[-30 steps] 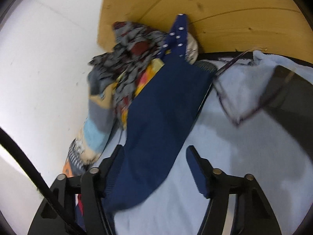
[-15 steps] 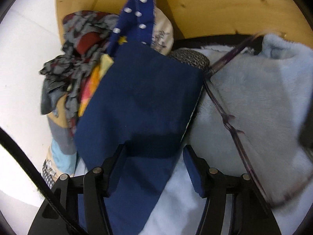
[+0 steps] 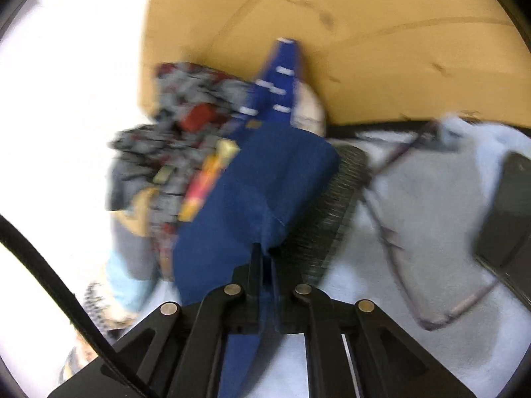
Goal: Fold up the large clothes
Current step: 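Grasp the jacket sleeve cuff with the right tool and lift it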
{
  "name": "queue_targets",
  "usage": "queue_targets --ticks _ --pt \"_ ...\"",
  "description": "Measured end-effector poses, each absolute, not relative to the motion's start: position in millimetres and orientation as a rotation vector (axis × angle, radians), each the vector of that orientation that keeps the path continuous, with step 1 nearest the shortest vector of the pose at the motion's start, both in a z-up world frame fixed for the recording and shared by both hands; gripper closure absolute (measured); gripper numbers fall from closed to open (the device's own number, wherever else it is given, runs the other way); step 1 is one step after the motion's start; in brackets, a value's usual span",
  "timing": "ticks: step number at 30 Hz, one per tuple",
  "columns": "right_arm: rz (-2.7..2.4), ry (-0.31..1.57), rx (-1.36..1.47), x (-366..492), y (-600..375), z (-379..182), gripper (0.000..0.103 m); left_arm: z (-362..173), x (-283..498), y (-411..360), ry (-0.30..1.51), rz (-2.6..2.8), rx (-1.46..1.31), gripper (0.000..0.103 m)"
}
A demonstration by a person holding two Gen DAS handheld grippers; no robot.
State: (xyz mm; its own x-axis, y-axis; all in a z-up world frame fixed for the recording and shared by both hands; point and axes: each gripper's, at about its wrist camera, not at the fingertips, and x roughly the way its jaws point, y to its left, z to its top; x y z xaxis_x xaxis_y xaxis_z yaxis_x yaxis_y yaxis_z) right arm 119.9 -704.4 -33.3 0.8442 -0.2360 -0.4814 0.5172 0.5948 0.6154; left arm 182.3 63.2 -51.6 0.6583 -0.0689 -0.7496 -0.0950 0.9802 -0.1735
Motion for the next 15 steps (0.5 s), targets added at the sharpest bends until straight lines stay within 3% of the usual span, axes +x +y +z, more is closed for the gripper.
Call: queue_targets --ticks 7,15 --pt "-0.281 0.319 0.746 138.3 -662.0 18.3 0.098 -48.3 181.6 65.6 0.844 0.057 -0.139 0.0" --pt "-0.055 0.298 0.653 178.4 -547.2 121.6 0.098 -30.7 167.5 95.4 0.811 0.075 -0.202 0.0"
